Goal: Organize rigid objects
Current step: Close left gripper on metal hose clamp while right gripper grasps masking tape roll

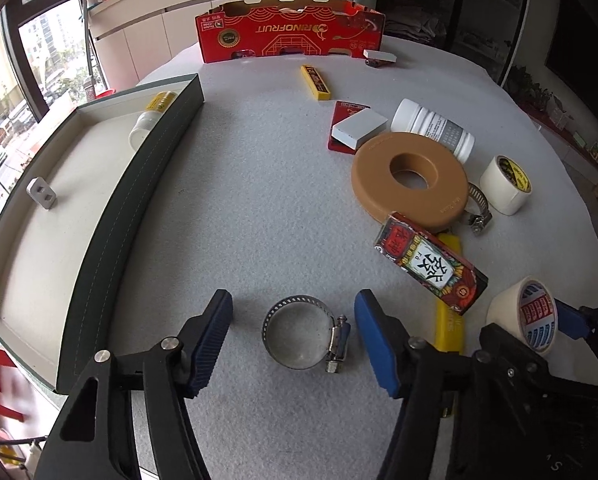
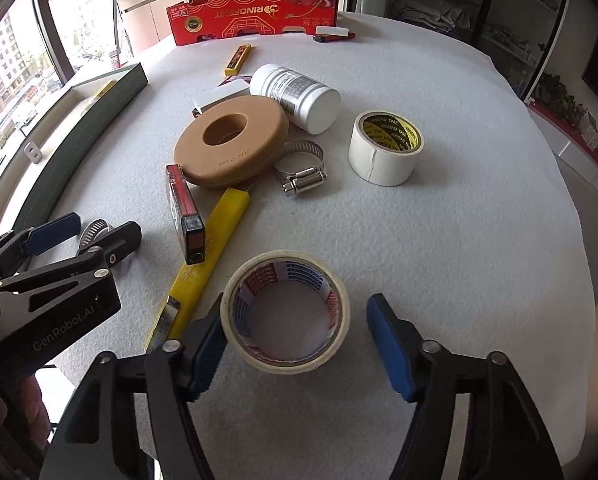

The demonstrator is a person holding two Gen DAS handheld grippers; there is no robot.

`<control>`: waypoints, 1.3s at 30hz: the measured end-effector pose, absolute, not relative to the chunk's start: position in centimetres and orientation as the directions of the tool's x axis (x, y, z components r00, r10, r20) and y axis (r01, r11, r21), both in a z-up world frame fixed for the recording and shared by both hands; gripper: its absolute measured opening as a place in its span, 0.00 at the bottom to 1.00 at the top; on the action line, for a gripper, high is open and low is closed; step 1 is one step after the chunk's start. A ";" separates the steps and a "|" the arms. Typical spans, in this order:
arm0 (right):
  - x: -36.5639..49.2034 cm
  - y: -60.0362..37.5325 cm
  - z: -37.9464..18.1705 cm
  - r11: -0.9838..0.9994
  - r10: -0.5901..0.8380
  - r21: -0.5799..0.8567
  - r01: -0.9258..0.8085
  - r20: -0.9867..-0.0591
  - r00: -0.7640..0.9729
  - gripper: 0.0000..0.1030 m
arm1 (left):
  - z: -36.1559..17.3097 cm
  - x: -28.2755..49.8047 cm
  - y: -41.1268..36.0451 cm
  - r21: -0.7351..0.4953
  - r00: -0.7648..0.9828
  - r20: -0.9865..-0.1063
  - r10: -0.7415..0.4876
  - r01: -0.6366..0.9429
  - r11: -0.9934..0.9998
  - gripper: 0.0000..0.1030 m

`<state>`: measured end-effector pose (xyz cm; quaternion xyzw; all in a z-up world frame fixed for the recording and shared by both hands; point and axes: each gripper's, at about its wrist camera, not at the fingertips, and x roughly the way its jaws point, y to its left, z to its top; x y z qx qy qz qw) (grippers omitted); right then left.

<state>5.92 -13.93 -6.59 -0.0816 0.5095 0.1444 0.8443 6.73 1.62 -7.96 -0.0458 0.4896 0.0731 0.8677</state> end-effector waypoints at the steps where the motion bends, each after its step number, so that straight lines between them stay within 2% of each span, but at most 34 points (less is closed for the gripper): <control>1: 6.0 -14.0 -6.6 0.945 0.162 0.013 -0.326 -0.886 0.434 0.53 | -7.8 6.7 1.3 -0.008 0.510 -0.857 0.070 -0.149 0.989 0.43; 7: 5.6 -14.8 -6.5 0.951 0.186 0.057 -0.304 -0.890 0.416 0.53 | -7.5 5.9 1.2 -0.051 0.490 -0.871 0.032 -0.155 0.987 0.43; 12: 5.0 -15.7 -6.2 0.955 0.202 0.085 -0.283 -0.889 0.412 0.53 | -6.6 5.3 0.6 -0.019 0.512 -0.857 0.055 -0.139 0.990 0.43; 21: 5.1 -16.9 -4.5 0.964 0.205 0.107 -0.242 -0.880 0.429 0.53 | -4.2 5.0 0.2 -0.054 0.556 -0.831 0.018 -0.114 0.992 0.43; 39: 5.5 -12.5 -0.4 0.945 0.246 0.104 -0.311 -0.852 0.462 0.53 | -0.3 3.5 3.8 -0.143 0.620 -0.784 -0.012 -0.162 0.976 0.44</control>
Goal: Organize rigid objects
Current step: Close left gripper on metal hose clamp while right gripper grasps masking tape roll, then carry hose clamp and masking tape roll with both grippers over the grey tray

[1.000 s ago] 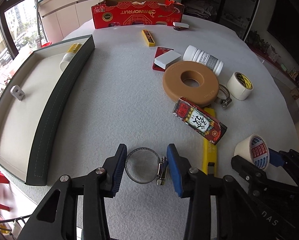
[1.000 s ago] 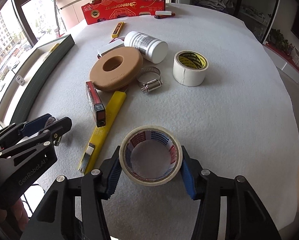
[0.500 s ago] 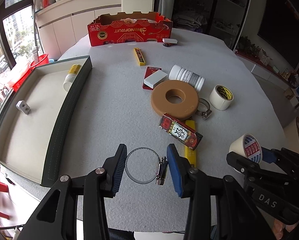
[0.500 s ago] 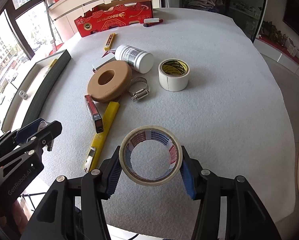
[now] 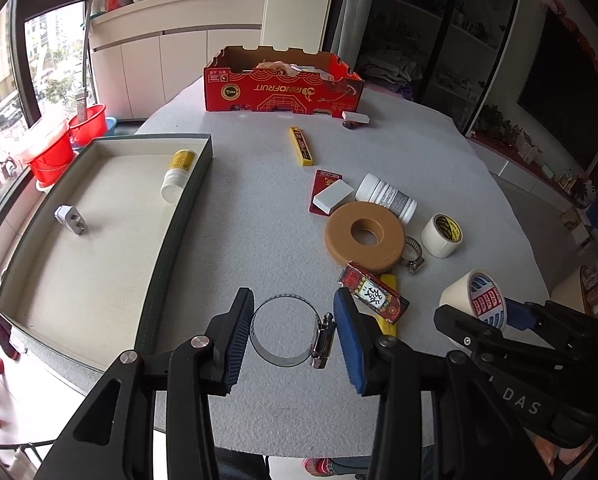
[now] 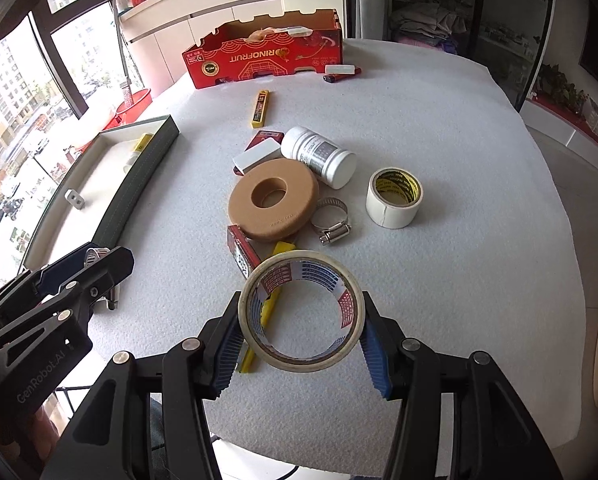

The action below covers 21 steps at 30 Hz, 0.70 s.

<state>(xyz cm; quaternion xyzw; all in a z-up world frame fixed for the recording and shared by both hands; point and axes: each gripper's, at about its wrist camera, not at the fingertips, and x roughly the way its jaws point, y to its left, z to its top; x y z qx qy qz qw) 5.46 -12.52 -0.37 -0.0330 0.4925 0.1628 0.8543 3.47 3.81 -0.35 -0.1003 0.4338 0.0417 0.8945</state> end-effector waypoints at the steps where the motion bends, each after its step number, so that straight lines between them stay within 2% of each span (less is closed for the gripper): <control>1: 5.6 -12.1 -0.2 0.943 0.247 0.102 -0.317 -0.851 0.463 0.53 | -0.2 3.5 4.2 -0.150 0.622 -0.783 -0.013 -0.169 0.974 0.44; 11: 6.6 -6.8 2.3 0.906 0.295 0.091 -0.413 -0.836 0.463 0.53 | 2.4 2.7 9.0 -0.207 0.660 -0.751 0.002 -0.238 0.949 0.44; 21: 7.1 0.5 4.8 0.840 0.381 0.100 -0.534 -0.810 0.447 0.53 | 5.7 1.8 15.6 -0.199 0.704 -0.703 0.101 -0.331 0.922 0.44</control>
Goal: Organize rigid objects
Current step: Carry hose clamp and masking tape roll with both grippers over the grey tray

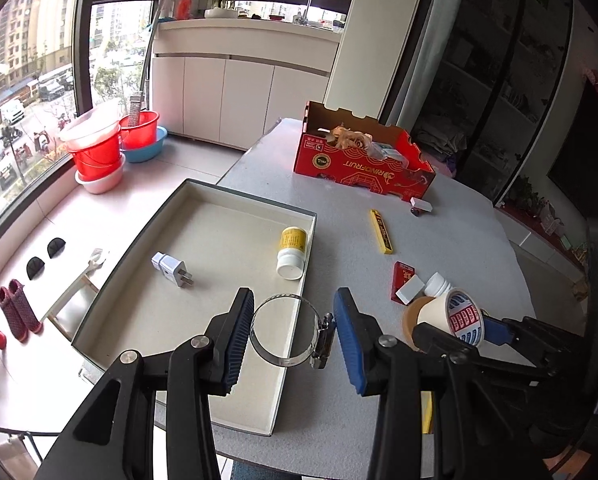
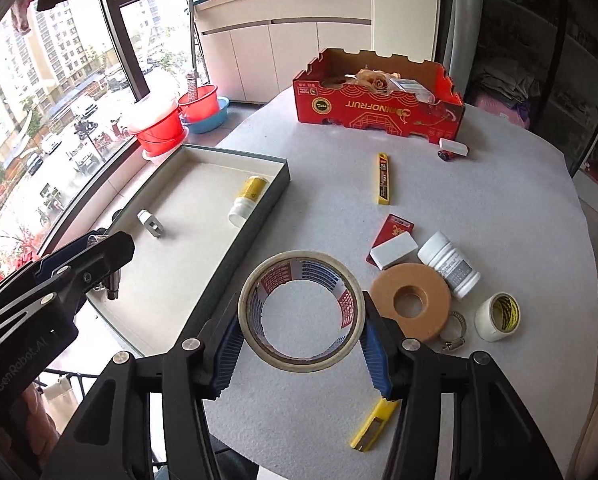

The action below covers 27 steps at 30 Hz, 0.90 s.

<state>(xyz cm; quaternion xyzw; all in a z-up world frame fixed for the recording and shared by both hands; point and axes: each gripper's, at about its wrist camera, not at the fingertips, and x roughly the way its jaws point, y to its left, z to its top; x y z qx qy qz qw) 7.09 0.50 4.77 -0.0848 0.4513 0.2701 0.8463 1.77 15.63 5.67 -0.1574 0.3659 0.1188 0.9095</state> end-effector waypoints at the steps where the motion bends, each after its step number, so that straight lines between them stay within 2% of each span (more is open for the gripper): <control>1: 7.1 1.3 4.9 0.831 0.390 0.102 -0.547 -0.808 0.441 0.53 | 6.0 1.7 16.3 -0.194 0.707 -0.698 0.116 -0.342 0.920 0.44; 13: 7.9 8.1 6.7 0.756 0.457 0.099 -0.647 -0.787 0.414 0.53 | 8.2 0.5 24.5 -0.146 0.695 -0.658 0.291 -0.497 0.855 0.44; 27: 10.7 12.4 6.4 0.738 0.462 0.095 -0.667 -0.793 0.397 0.53 | 5.0 3.3 27.3 -0.081 0.630 -0.694 0.349 -0.550 0.831 0.44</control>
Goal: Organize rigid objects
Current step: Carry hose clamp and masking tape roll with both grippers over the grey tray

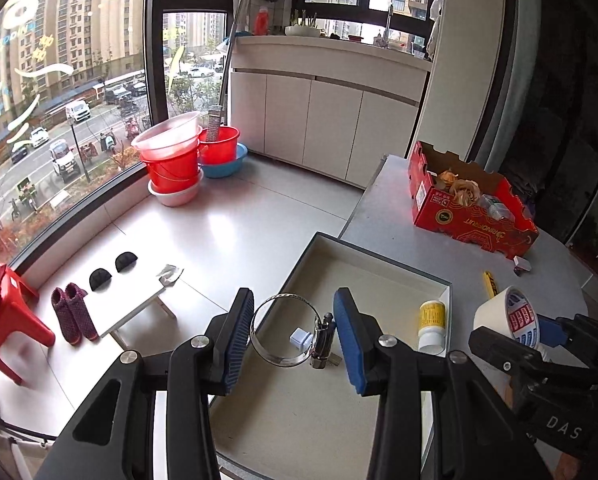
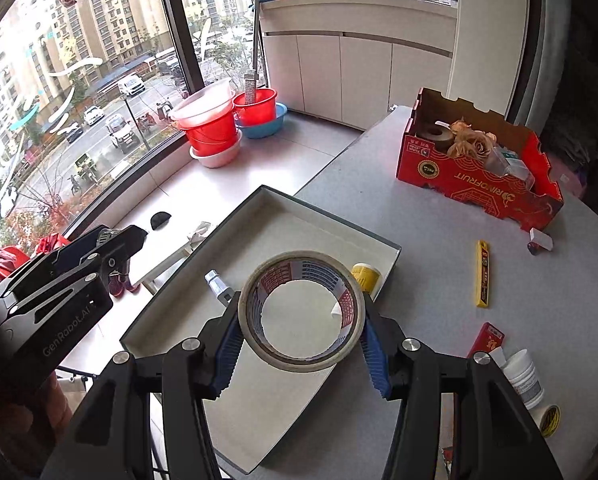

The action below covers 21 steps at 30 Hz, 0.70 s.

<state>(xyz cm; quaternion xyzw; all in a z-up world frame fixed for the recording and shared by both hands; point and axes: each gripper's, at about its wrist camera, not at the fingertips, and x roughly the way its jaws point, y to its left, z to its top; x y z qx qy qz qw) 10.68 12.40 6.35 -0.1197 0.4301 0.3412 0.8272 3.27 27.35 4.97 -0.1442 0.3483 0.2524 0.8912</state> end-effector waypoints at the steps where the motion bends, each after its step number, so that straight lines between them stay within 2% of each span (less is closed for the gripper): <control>1: 10.9 12.5 6.0 0.739 0.456 0.094 -0.667 -0.798 0.393 0.53 | 4.6 3.5 27.4 -0.080 0.625 -0.698 0.349 -0.552 0.830 0.44; 21: 13.2 12.6 1.4 0.764 0.395 0.100 -0.637 -0.853 0.341 0.53 | -1.1 6.6 27.5 -0.036 0.536 -0.783 0.314 -0.543 0.839 0.44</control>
